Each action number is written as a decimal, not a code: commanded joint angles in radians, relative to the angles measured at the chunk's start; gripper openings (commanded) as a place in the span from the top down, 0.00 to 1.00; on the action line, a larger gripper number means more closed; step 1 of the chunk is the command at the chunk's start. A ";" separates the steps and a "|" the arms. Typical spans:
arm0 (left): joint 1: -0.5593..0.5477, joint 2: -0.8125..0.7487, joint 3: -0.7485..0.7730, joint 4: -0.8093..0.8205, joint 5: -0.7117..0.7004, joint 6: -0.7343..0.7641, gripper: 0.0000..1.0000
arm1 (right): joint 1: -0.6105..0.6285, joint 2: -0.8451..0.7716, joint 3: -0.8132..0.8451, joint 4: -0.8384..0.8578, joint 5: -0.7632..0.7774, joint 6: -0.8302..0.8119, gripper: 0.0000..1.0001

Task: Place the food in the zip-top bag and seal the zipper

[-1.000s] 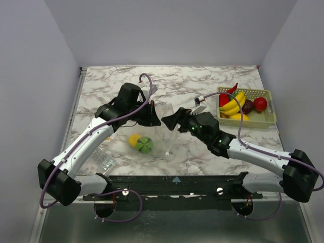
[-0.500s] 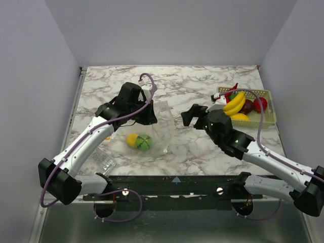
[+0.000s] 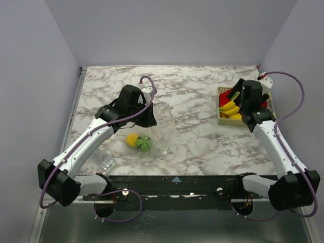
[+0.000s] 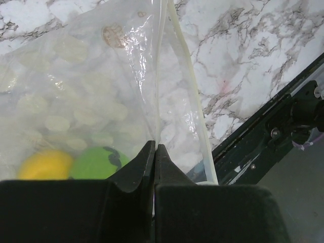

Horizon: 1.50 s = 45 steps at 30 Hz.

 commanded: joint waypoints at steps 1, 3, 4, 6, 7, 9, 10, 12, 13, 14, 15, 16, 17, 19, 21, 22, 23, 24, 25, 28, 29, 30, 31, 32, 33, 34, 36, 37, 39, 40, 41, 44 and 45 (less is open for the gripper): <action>-0.008 -0.026 -0.012 0.017 0.044 0.005 1.00 | -0.153 0.117 0.055 -0.072 -0.041 0.023 0.05; -0.012 -0.028 -0.015 0.022 0.057 -0.001 1.00 | -0.246 0.173 0.075 -0.052 -0.094 0.035 0.04; -0.015 -0.030 -0.017 0.026 0.061 -0.001 1.00 | -0.279 0.205 0.088 -0.039 -0.119 0.046 0.04; -0.020 -0.032 -0.021 0.028 0.067 -0.001 1.00 | -0.333 0.271 0.122 -0.014 -0.148 0.061 0.04; -0.021 -0.034 -0.022 0.028 0.070 -0.003 1.00 | -0.350 0.309 0.144 -0.012 -0.134 0.067 0.03; -0.021 -0.035 -0.023 0.030 0.080 -0.005 1.00 | -0.366 0.383 0.197 -0.013 -0.101 0.081 0.01; -0.021 -0.037 -0.024 0.035 0.090 -0.007 1.00 | -0.373 0.414 0.221 -0.005 -0.090 0.089 0.00; -0.021 -0.035 -0.026 0.039 0.101 -0.010 1.00 | -0.395 0.483 0.269 -0.016 -0.115 0.118 0.00; -0.022 -0.035 -0.026 0.038 0.103 -0.010 1.00 | -0.406 0.518 0.294 -0.031 -0.133 0.144 0.00; -0.021 -0.032 -0.026 0.038 0.104 -0.010 1.00 | -0.421 0.542 0.305 -0.042 -0.151 0.171 0.00; -0.021 -0.031 -0.026 0.038 0.104 -0.009 1.00 | -0.430 0.557 0.305 -0.035 -0.176 0.195 0.00; -0.022 -0.028 -0.026 0.036 0.106 -0.009 1.00 | -0.441 0.572 0.298 -0.019 -0.210 0.210 0.00; -0.022 -0.027 -0.025 0.036 0.108 -0.009 1.00 | -0.449 0.584 0.290 -0.001 -0.237 0.232 0.01; -0.022 -0.023 -0.022 0.034 0.115 -0.010 1.00 | -0.456 0.614 0.290 0.004 -0.276 0.265 0.02; -0.021 -0.014 -0.019 0.033 0.123 -0.010 1.00 | -0.457 0.637 0.285 0.003 -0.301 0.287 0.02; -0.021 -0.009 -0.017 0.031 0.126 -0.010 1.00 | -0.457 0.642 0.278 0.008 -0.311 0.293 0.02; -0.022 -0.007 -0.015 0.030 0.127 -0.010 1.00 | -0.457 0.646 0.267 0.011 -0.318 0.298 0.02; -0.021 -0.005 -0.015 0.030 0.130 -0.011 1.00 | -0.457 0.648 0.251 0.015 -0.318 0.308 0.02; -0.021 -0.004 -0.014 0.030 0.129 -0.012 1.00 | -0.458 0.647 0.235 0.027 -0.320 0.314 0.02; -0.021 0.002 -0.015 0.030 0.134 -0.013 1.00 | -0.457 0.644 0.181 0.078 -0.346 0.333 0.03; -0.021 0.004 -0.015 0.032 0.137 -0.015 1.00 | -0.457 0.646 0.169 0.087 -0.354 0.337 0.03; -0.021 0.006 -0.015 0.036 0.142 -0.016 1.00 | -0.457 0.647 0.161 0.096 -0.355 0.337 0.04; -0.021 0.009 -0.015 0.038 0.147 -0.017 1.00 | -0.457 0.650 0.155 0.099 -0.345 0.342 0.04; -0.021 0.012 -0.015 0.038 0.148 -0.018 1.00 | -0.457 0.655 0.154 0.105 -0.335 0.341 0.04; -0.021 0.016 -0.015 0.036 0.146 -0.019 1.00 | -0.457 0.659 0.152 0.110 -0.325 0.336 0.04; -0.021 0.016 -0.015 0.035 0.144 -0.017 1.00 | -0.457 0.666 0.153 0.113 -0.319 0.332 0.04; -0.021 0.013 -0.014 0.035 0.142 -0.016 1.00 | -0.457 0.680 0.160 0.117 -0.322 0.323 0.05; -0.021 0.012 -0.012 0.033 0.139 -0.014 1.00 | -0.457 0.686 0.161 0.116 -0.329 0.320 0.06; -0.019 0.014 -0.008 0.028 0.130 -0.012 1.00 | -0.458 0.696 0.160 0.117 -0.335 0.318 0.08; -0.020 0.014 -0.009 0.029 0.127 -0.010 1.00 | -0.457 0.699 0.160 0.117 -0.332 0.317 0.09; -0.020 0.013 -0.011 0.029 0.126 -0.010 1.00 | -0.457 0.700 0.157 0.118 -0.328 0.320 0.11; -0.020 0.013 -0.016 0.033 0.128 -0.012 1.00 | -0.457 0.685 0.130 0.140 -0.326 0.329 0.17; -0.020 0.013 -0.015 0.033 0.128 -0.012 1.00 | -0.457 0.680 0.121 0.151 -0.328 0.333 0.19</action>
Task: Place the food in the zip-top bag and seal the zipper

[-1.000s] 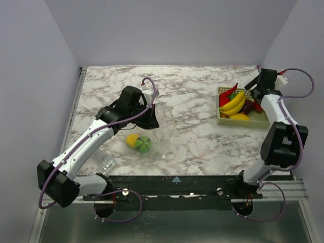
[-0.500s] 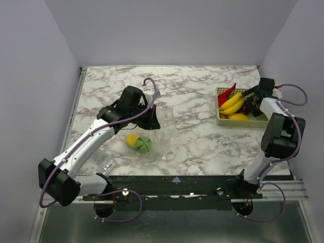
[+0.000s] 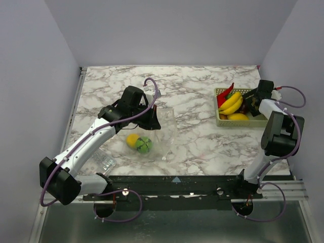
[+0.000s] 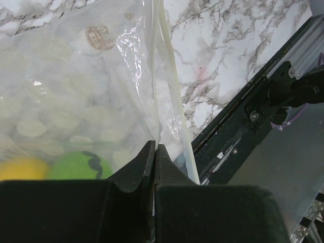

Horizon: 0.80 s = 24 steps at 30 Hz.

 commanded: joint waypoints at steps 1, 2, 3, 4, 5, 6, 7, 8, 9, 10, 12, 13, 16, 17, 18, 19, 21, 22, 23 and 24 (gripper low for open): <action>-0.002 -0.002 -0.001 0.016 0.014 0.000 1.00 | 0.001 0.015 -0.050 0.030 -0.017 0.013 0.22; -0.002 -0.003 -0.002 0.017 0.015 -0.001 1.00 | 0.001 0.014 -0.051 0.032 -0.018 0.015 0.24; -0.001 -0.004 -0.004 0.019 0.018 -0.002 1.00 | 0.001 0.014 -0.051 0.032 -0.021 0.015 0.26; -0.002 -0.004 -0.002 0.020 0.019 -0.002 1.00 | 0.001 0.014 -0.051 0.033 -0.023 0.014 0.29; -0.002 -0.004 -0.002 0.019 0.017 -0.002 1.00 | 0.001 0.014 -0.049 0.032 -0.023 0.015 0.32; -0.001 -0.006 -0.002 0.018 0.015 0.000 1.00 | 0.001 0.014 -0.048 0.033 -0.022 0.013 0.33; -0.002 -0.007 -0.004 0.016 0.014 0.000 1.00 | 0.000 0.014 -0.045 0.033 -0.021 0.011 0.34; -0.002 -0.010 -0.005 0.017 0.013 0.001 1.00 | 0.001 0.012 -0.040 0.028 -0.023 0.005 0.35; -0.002 -0.011 -0.005 0.020 0.014 0.002 1.00 | 0.001 0.004 -0.038 0.024 -0.022 0.001 0.37; -0.002 -0.012 -0.005 0.018 0.013 0.002 1.00 | 0.000 -0.008 -0.040 0.022 -0.020 -0.002 0.38; -0.001 -0.014 -0.005 0.019 0.014 0.002 1.00 | 0.000 -0.035 -0.043 0.019 -0.008 -0.007 0.40; -0.002 -0.015 -0.005 0.020 0.014 0.000 1.00 | 0.001 -0.050 -0.041 0.013 -0.002 -0.015 0.43; -0.001 -0.013 -0.009 0.021 0.023 -0.002 1.00 | 0.001 -0.109 -0.038 -0.013 0.019 -0.044 0.57; -0.002 -0.013 -0.008 0.022 0.024 -0.002 1.00 | 0.001 -0.129 -0.043 -0.014 0.022 -0.057 0.62; -0.002 -0.014 -0.010 0.023 0.025 -0.002 1.00 | 0.001 -0.152 -0.044 -0.016 0.024 -0.072 0.67; -0.001 -0.017 -0.009 0.023 0.023 -0.002 1.00 | 0.001 -0.167 -0.046 -0.021 0.026 -0.082 0.71; -0.001 -0.016 -0.008 0.023 0.020 -0.002 1.00 | -0.001 -0.205 -0.046 -0.037 0.029 -0.104 0.78; -0.002 -0.017 -0.008 0.022 0.020 -0.002 1.00 | 0.001 -0.220 -0.046 -0.044 0.029 -0.116 0.81; -0.002 -0.015 -0.008 0.023 0.021 -0.002 1.00 | 0.000 -0.237 -0.046 -0.053 0.024 -0.131 0.83; -0.002 -0.016 -0.010 0.023 0.022 -0.003 1.00 | 0.000 -0.253 -0.047 -0.061 0.016 -0.144 0.86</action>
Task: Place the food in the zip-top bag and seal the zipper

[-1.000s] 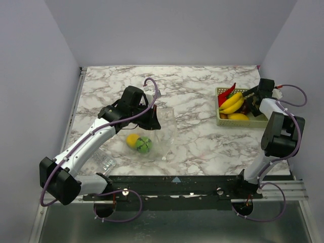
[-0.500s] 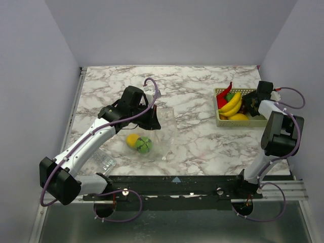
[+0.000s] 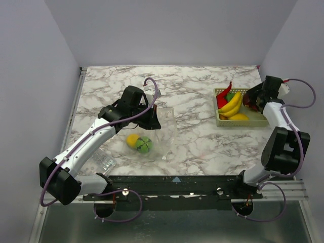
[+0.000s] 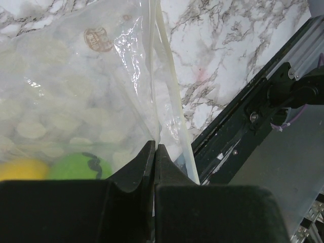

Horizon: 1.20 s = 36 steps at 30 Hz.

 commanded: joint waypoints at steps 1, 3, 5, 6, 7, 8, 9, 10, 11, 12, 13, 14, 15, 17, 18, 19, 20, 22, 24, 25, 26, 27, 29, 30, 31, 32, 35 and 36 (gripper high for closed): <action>-0.002 -0.017 -0.011 0.018 0.023 -0.003 1.00 | 0.000 -0.089 -0.011 -0.053 -0.004 -0.084 0.90; -0.001 -0.015 -0.011 0.017 0.022 -0.003 1.00 | 0.001 -0.138 -0.040 -0.042 -0.072 -0.116 0.94; -0.002 -0.015 -0.012 0.016 0.020 -0.002 1.00 | 0.000 -0.195 -0.087 0.002 -0.193 -0.180 0.97; -0.001 -0.014 -0.011 0.017 0.019 -0.002 1.00 | 0.001 -0.224 -0.111 0.020 -0.251 -0.198 0.97; -0.001 -0.014 -0.011 0.018 0.019 -0.002 1.00 | 0.004 -0.249 -0.134 0.029 -0.307 -0.206 0.99; -0.002 -0.013 -0.011 0.018 0.019 -0.002 1.00 | 0.010 -0.280 -0.156 0.041 -0.345 -0.208 1.00; -0.002 -0.013 -0.011 0.017 0.019 -0.002 1.00 | 0.023 -0.312 -0.185 0.053 -0.386 -0.214 1.00; -0.002 -0.010 -0.013 0.018 0.019 -0.002 1.00 | 0.038 -0.350 -0.208 0.073 -0.424 -0.220 1.00; -0.002 -0.007 -0.012 0.017 0.019 -0.002 1.00 | 0.061 -0.382 -0.237 0.087 -0.452 -0.222 1.00; -0.002 -0.004 -0.011 0.016 0.019 -0.002 1.00 | 0.079 -0.417 -0.258 0.107 -0.486 -0.222 1.00; -0.001 -0.001 -0.009 0.015 0.017 -0.002 1.00 | 0.103 -0.451 -0.279 0.123 -0.531 -0.215 1.00; -0.002 0.004 -0.006 0.014 0.018 -0.002 1.00 | 0.124 -0.472 -0.296 0.139 -0.575 -0.209 1.00; -0.001 0.007 -0.005 0.012 0.018 -0.002 1.00 | 0.153 -0.488 -0.308 0.155 -0.610 -0.201 1.00; -0.001 0.011 -0.004 0.011 0.016 0.000 1.00 | 0.214 -0.504 -0.334 0.192 -0.692 -0.178 1.00; -0.002 0.013 -0.004 0.012 0.013 0.000 1.00 | 0.249 -0.504 -0.346 0.200 -0.735 -0.169 1.00; -0.002 0.014 -0.004 0.011 0.011 0.001 1.00 | 0.278 -0.504 -0.356 0.224 -0.763 -0.160 1.00; -0.002 0.016 -0.004 0.010 0.009 0.001 1.00 | 0.327 -0.506 -0.372 0.250 -0.785 -0.142 1.00; -0.002 0.018 -0.004 0.009 0.006 0.002 1.00 | 0.409 -0.514 -0.420 0.330 -0.813 -0.087 1.00; -0.002 0.017 -0.004 0.009 0.004 0.002 1.00 | 0.506 -0.517 -0.470 0.449 -0.818 -0.031 1.00; -0.002 0.017 -0.004 0.010 0.004 0.002 1.00 | 0.554 -0.513 -0.489 0.493 -0.812 -0.009 1.00; -0.001 0.017 -0.004 0.010 0.003 0.003 1.00 | 0.614 -0.506 -0.500 0.533 -0.800 0.005 1.00; -0.002 0.016 -0.005 0.010 0.001 0.003 1.00 | 0.658 -0.498 -0.507 0.557 -0.786 0.013 1.00; -0.001 0.016 -0.007 0.009 -0.001 0.003 1.00 | 0.743 -0.479 -0.510 0.588 -0.754 0.015 1.00; -0.002 0.013 -0.007 0.011 -0.002 0.003 1.00 | 0.781 -0.473 -0.507 0.600 -0.740 0.013 1.00; -0.002 0.015 -0.009 0.012 0.000 0.003 1.00 | 0.812 -0.466 -0.505 0.605 -0.724 0.010 1.00; -0.002 0.013 -0.008 0.011 -0.002 0.003 1.00 | 0.832 -0.459 -0.502 0.604 -0.713 0.010 1.00; -0.002 0.013 -0.009 0.011 -0.004 0.003 1.00 | 0.876 -0.446 -0.489 0.580 -0.687 0.002 1.00; -0.001 0.011 -0.008 0.012 -0.005 0.002 1.00 | 0.883 -0.444 -0.487 0.576 -0.680 0.000 1.00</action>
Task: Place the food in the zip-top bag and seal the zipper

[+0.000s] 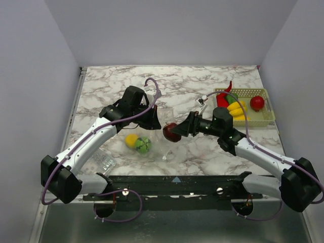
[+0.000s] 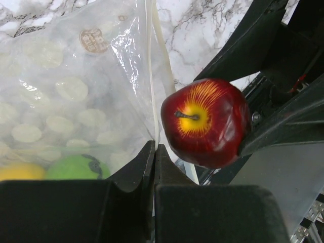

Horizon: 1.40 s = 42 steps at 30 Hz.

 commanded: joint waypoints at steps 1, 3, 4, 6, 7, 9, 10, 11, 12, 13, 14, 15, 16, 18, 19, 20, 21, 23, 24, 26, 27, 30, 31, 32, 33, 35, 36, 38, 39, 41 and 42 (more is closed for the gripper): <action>-0.002 -0.004 -0.006 0.008 -0.004 0.004 1.00 | 0.041 0.015 0.016 0.045 0.057 0.005 1.00; -0.002 -0.007 -0.007 0.009 -0.004 0.005 1.00 | 0.045 0.015 0.008 0.041 0.088 0.014 1.00; -0.002 -0.009 -0.008 0.009 -0.004 0.005 1.00 | 0.046 0.015 0.002 0.045 0.105 0.027 1.00; -0.002 -0.018 -0.011 0.017 -0.001 0.005 1.00 | 0.053 0.019 -0.021 0.089 0.145 0.080 1.00; -0.002 -0.025 -0.013 0.022 0.000 0.003 1.00 | 0.058 0.022 -0.031 0.113 0.173 0.117 1.00; -0.002 -0.030 -0.017 0.031 0.004 0.001 1.00 | 0.079 0.037 -0.051 0.134 0.254 0.197 1.00; -0.002 -0.034 -0.019 0.034 0.007 0.000 1.00 | 0.103 0.047 -0.049 0.127 0.310 0.227 1.00; -0.001 -0.035 -0.020 0.035 0.010 0.000 1.00 | 0.123 0.053 -0.044 0.114 0.364 0.257 0.99; -0.001 -0.038 -0.020 0.037 0.013 -0.001 1.00 | 0.147 0.060 -0.043 0.111 0.420 0.277 0.99; -0.001 -0.040 -0.020 0.039 0.014 -0.002 1.00 | 0.163 0.072 -0.043 0.117 0.456 0.294 0.99; -0.001 -0.044 -0.022 0.041 0.015 -0.002 1.00 | 0.178 0.082 -0.045 0.127 0.495 0.319 0.99; -0.001 -0.046 -0.024 0.044 0.016 -0.003 1.00 | 0.190 0.092 -0.045 0.130 0.525 0.346 0.99; -0.002 -0.051 -0.026 0.047 0.019 -0.003 1.00 | 0.196 0.100 -0.046 0.126 0.557 0.375 0.99; -0.002 -0.056 -0.028 0.050 0.026 -0.004 1.00 | 0.213 0.115 -0.046 0.097 0.648 0.455 0.98; -0.001 -0.057 -0.029 0.054 0.030 -0.005 1.00 | 0.219 0.120 -0.052 0.118 0.675 0.488 0.98; -0.002 -0.058 -0.031 0.055 0.036 -0.005 1.00 | 0.221 0.128 -0.063 0.143 0.688 0.515 0.98; -0.001 -0.059 -0.031 0.057 0.041 -0.005 1.00 | 0.224 0.134 -0.060 0.144 0.710 0.561 0.98; -0.002 -0.059 -0.032 0.059 0.053 -0.008 1.00 | 0.226 0.159 -0.041 0.127 0.739 0.635 0.98; -0.002 -0.059 -0.034 0.061 0.059 -0.011 1.00 | 0.226 0.176 -0.028 0.122 0.744 0.676 0.98; -0.001 -0.060 -0.036 0.064 0.067 -0.013 1.00 | 0.229 0.209 -0.007 0.115 0.748 0.760 0.97; -0.002 -0.060 -0.036 0.065 0.068 -0.013 1.00 | 0.231 0.228 0.005 0.110 0.742 0.799 0.96; -0.002 -0.062 -0.037 0.065 0.070 -0.014 1.00 | 0.244 0.282 0.037 0.130 0.717 0.912 0.93; -0.002 -0.062 -0.036 0.065 0.070 -0.014 1.00 | 0.250 0.297 0.041 0.153 0.711 0.941 0.93; -0.002 -0.063 -0.037 0.065 0.073 -0.014 1.00 | 0.259 0.311 0.044 0.177 0.712 0.973 0.93; -0.001 -0.063 -0.037 0.065 0.073 -0.014 1.00 | 0.265 0.323 0.053 0.185 0.714 1.000 0.93; -0.002 -0.064 -0.037 0.064 0.071 -0.012 1.00 | 0.279 0.344 0.079 0.159 0.725 1.056 0.84; -0.002 -0.064 -0.036 0.062 0.069 -0.012 1.00 | 0.285 0.354 0.101 0.130 0.726 1.079 0.79; -0.002 -0.065 -0.035 0.062 0.069 -0.012 1.00 | 0.289 0.382 0.127 0.115 0.705 1.106 0.66; -0.002 -0.067 -0.036 0.062 0.069 -0.011 1.00 | 0.293 0.391 0.130 0.124 0.698 1.116 0.54; -0.002 -0.066 -0.036 0.060 0.065 -0.010 1.00 | 0.298 0.409 0.132 0.147 0.682 1.139 0.35; -0.001 -0.067 -0.036 0.060 0.064 -0.009 1.00 | 0.299 0.416 0.127 0.158 0.677 1.149 0.27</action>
